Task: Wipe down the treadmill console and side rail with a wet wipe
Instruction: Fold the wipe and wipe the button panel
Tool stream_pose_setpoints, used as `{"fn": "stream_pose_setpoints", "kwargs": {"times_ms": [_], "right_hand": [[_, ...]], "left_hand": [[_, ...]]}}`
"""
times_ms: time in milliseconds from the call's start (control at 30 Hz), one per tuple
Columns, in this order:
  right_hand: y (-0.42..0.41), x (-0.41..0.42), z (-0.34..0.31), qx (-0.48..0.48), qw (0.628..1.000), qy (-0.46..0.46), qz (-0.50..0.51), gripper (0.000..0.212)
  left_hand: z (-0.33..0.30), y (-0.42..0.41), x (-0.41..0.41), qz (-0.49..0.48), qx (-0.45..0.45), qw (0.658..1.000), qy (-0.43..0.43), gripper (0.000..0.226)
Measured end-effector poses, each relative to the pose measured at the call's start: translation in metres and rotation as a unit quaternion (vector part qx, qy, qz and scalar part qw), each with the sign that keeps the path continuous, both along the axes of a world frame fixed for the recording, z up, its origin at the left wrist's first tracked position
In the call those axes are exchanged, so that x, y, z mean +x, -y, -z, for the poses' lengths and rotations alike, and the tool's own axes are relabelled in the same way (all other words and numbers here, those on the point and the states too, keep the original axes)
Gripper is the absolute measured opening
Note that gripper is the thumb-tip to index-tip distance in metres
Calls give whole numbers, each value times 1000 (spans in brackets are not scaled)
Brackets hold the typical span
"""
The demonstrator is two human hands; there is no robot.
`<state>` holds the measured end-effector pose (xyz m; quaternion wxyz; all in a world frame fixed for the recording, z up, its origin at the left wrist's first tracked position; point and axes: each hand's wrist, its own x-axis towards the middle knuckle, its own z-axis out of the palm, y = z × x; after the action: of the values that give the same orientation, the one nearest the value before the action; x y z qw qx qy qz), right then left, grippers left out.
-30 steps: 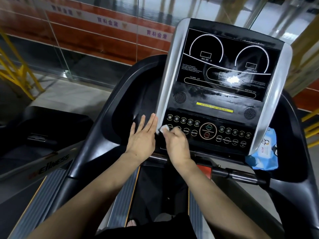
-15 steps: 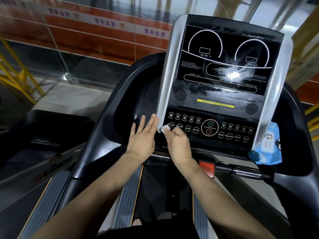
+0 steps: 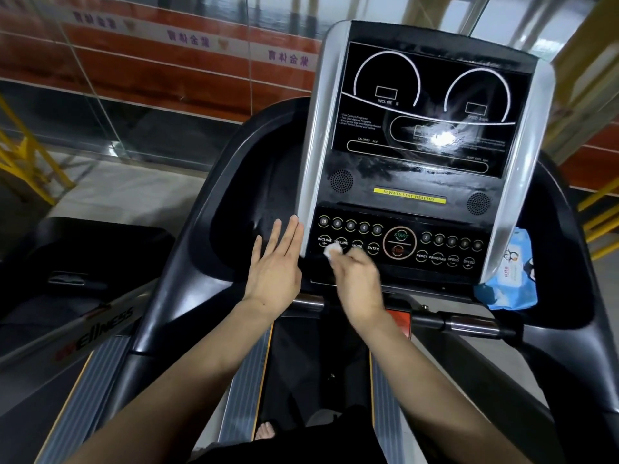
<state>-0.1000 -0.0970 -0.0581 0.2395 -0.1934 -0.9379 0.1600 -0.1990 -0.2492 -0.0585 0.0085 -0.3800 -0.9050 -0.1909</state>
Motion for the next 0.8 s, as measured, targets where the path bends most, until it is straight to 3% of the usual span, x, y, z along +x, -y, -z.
{"fn": "stream_pose_setpoints", "kwargs": {"times_ms": [33,167,333,433,500,667,800], "right_hand": [[-15,15,-1,-23,999,-8,39,6],[-49,48,3,-25,987,-36,153,20],[-3,-5,-8,-55,994,-60,78,11],[9,-19,-7,-44,999,-6,20,24],[-8,-2,-7,-51,998,-9,36,35],[-59,44,-3,-50,976,-83,194,13],[-23,-2,-18,-89,983,-89,133,19]], "left_hand": [[-1,-2,2,6,6,1000,-7,83],[1,-9,6,22,6,1000,-11,85],[1,-10,6,17,0,1000,-17,86],[1,-12,9,12,4,1000,-13,86],[0,-12,10,10,2,1000,-11,86],[-6,-12,8,3,16,1000,-15,82],[-11,-14,6,-8,-2,1000,-23,83]]}}
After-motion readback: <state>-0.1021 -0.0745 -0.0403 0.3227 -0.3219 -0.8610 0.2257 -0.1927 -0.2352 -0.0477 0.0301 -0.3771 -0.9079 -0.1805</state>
